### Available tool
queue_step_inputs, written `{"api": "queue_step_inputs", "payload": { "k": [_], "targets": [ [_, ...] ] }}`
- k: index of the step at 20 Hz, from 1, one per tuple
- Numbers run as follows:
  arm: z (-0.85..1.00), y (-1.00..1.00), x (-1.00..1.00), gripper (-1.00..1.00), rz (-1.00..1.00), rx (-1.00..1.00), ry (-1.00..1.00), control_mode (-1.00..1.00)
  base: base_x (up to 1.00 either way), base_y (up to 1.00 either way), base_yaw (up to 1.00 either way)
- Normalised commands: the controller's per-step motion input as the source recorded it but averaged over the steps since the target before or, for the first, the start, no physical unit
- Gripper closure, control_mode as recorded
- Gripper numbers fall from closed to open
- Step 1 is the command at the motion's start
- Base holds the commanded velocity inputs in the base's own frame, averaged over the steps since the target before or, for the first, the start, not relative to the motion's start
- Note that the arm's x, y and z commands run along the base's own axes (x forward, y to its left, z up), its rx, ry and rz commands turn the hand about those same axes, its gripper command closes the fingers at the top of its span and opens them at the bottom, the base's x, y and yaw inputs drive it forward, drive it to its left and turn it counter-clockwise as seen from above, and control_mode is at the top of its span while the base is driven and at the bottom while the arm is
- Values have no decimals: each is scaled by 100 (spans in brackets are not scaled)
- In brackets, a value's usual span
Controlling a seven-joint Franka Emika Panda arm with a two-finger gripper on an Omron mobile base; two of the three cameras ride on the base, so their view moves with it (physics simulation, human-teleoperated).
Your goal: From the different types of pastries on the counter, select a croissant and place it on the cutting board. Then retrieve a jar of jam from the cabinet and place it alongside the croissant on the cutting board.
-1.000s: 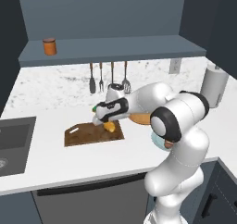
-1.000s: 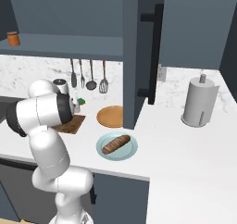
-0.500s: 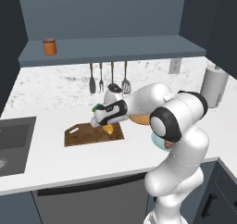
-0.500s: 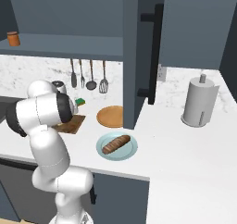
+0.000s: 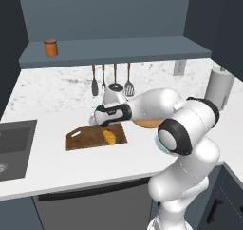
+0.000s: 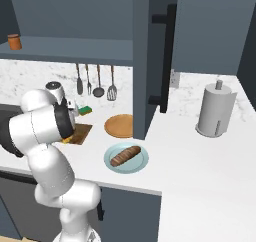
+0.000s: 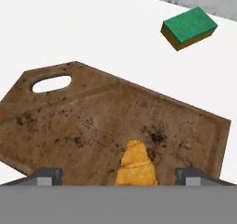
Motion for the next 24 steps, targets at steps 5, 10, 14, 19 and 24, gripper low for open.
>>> {"api": "queue_step_inputs", "payload": {
  "k": [5, 10, 14, 19, 24],
  "targets": [
    [91, 53, -34, -100, 0, 0, -22, -100, 0, 0, 0],
    [100, 50, -32, -100, 0, 0, -28, -100, 0, 0, 0],
    [100, 42, -27, -100, 0, 0, -20, -100, 0, 0, 0],
    [99, 37, -20, -100, 0, 24, -9, -100, 0, 0, 0],
    [100, 28, -10, -100, 0, 28, -5, -100, 0, 0, 0]
  ]
}}
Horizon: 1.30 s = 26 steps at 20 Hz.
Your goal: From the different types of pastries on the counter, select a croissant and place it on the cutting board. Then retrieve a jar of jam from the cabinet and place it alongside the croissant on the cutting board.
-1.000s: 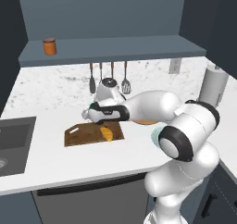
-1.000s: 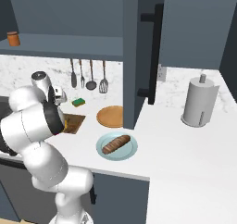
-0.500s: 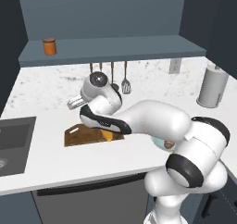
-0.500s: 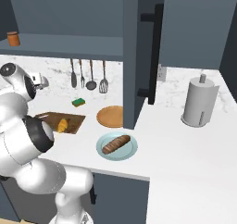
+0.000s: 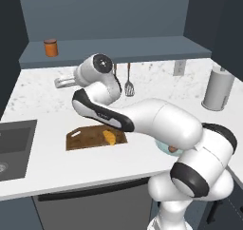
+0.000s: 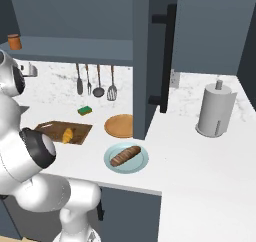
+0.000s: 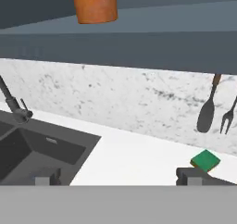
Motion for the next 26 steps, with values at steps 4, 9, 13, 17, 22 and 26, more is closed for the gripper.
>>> {"api": "queue_step_inputs", "payload": {
  "k": [4, 9, 13, 17, 22, 26],
  "targets": [
    [100, 20, -10, -100, -2, 10, -8, -100, 0, 0, 0],
    [100, 23, -9, -100, -11, 0, -17, -100, 0, 0, 0],
    [82, 8, 28, -100, 0, 7, -22, -100, 0, 0, 0],
    [24, 0, 73, -100, 6, 24, -4, -100, 0, 0, 0],
    [0, 1, 12, -100, 2, 3, 1, -100, 0, 0, 0],
    [-17, 6, 2, -100, 10, -3, 16, -100, 0, 0, 0]
  ]
}}
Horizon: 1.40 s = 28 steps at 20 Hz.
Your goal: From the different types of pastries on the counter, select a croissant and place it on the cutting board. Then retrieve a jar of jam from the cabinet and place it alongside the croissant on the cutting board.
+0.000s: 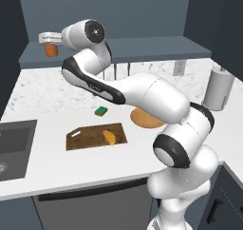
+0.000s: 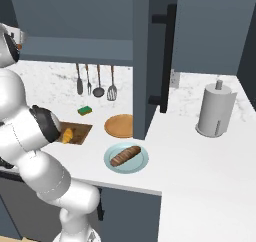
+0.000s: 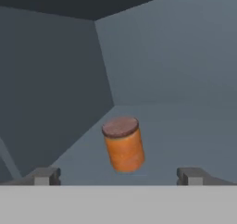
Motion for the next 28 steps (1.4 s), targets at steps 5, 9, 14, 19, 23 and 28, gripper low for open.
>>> {"api": "queue_step_inputs", "payload": {
  "k": [5, 9, 14, 19, 23, 28],
  "targets": [
    [-4, 0, 5, -100, 4, -7, 12, -100, 0, 0, 0],
    [-9, 0, 14, -100, 14, -11, 0, -100, 0, 0, 0],
    [-7, 3, 3, -100, 9, -8, 0, -100, 0, 0, 0],
    [-8, 0, 0, -100, 0, -30, 14, -100, 0, 0, 0],
    [0, 0, 6, -100, 0, 0, -1, -100, 0, 0, 0],
    [0, 8, 25, -100, 0, 0, -3, -100, 0, 0, 0]
  ]
}}
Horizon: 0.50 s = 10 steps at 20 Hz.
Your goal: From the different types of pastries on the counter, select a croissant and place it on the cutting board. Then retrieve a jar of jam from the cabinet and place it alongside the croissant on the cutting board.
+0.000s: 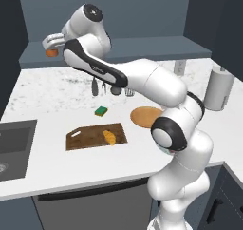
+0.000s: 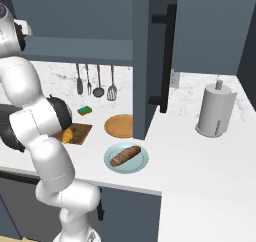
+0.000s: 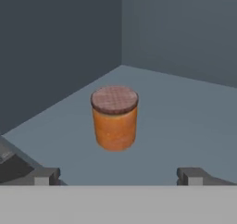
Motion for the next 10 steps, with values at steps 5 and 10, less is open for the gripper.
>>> {"api": "queue_step_inputs", "payload": {
  "k": [5, 10],
  "targets": [
    [0, 35, 9, -100, 0, 0, 0, -100, 0, 0, 0],
    [0, 26, 6, -100, 0, 0, 0, -100, 0, 0, 0]
  ]
}}
